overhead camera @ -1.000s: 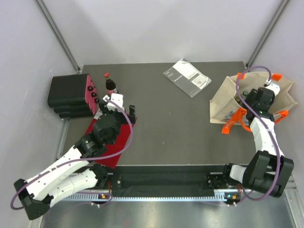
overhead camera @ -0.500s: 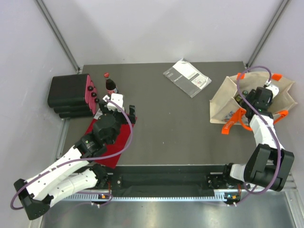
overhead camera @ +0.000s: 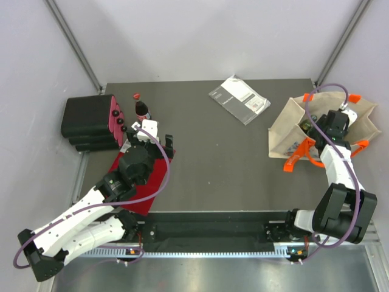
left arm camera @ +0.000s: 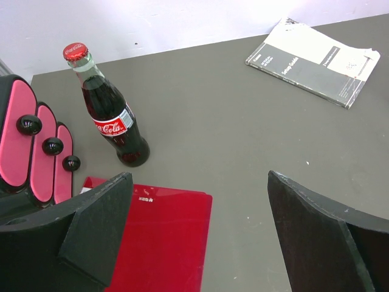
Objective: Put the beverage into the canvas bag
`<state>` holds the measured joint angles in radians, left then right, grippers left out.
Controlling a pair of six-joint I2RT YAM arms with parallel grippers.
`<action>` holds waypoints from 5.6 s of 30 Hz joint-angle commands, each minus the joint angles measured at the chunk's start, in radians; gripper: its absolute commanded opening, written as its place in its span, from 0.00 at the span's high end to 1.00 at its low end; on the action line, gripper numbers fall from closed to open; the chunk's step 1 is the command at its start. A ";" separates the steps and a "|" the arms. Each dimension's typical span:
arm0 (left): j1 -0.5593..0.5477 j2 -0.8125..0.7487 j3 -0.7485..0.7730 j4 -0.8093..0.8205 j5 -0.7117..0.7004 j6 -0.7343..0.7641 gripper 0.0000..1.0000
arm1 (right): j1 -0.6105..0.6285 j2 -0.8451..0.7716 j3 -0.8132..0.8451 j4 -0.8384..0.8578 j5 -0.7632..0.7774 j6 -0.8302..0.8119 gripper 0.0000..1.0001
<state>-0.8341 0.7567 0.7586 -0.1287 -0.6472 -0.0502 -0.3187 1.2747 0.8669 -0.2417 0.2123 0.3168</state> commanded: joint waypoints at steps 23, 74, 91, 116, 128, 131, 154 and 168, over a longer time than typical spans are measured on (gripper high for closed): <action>-0.003 -0.008 0.039 0.024 -0.003 -0.002 0.04 | 0.072 -0.136 0.441 -0.326 -0.077 -0.015 0.12; 0.576 0.846 0.670 -0.105 0.031 -0.178 0.24 | 0.969 -0.423 0.057 0.010 -0.189 0.064 0.01; 0.417 0.797 0.602 -0.017 0.096 0.035 1.00 | 0.971 -0.452 0.053 -0.080 -0.142 0.003 0.00; -0.163 0.747 0.524 0.241 0.495 -0.063 1.00 | 0.971 -0.807 0.003 -0.211 0.234 -0.010 0.00; -0.172 0.727 0.490 0.202 0.449 -0.077 0.18 | 0.971 -0.739 -0.002 -0.212 0.148 -0.005 0.00; -0.171 0.695 0.492 0.161 0.396 -0.060 0.15 | 0.971 -0.730 -0.022 -0.174 0.102 -0.001 0.00; 0.383 0.714 0.524 -0.214 0.725 -0.255 0.06 | 1.075 -0.354 -0.075 0.183 -0.018 -0.033 0.03; 0.388 0.665 0.473 -0.195 0.721 -0.255 0.09 | 1.150 -0.172 -0.075 0.300 0.171 -0.114 0.57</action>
<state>-0.4503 1.4940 1.2510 -0.3859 0.0753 -0.3099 0.8024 1.0962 0.7582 -0.0288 0.2993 0.2302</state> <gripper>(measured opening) 0.917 0.555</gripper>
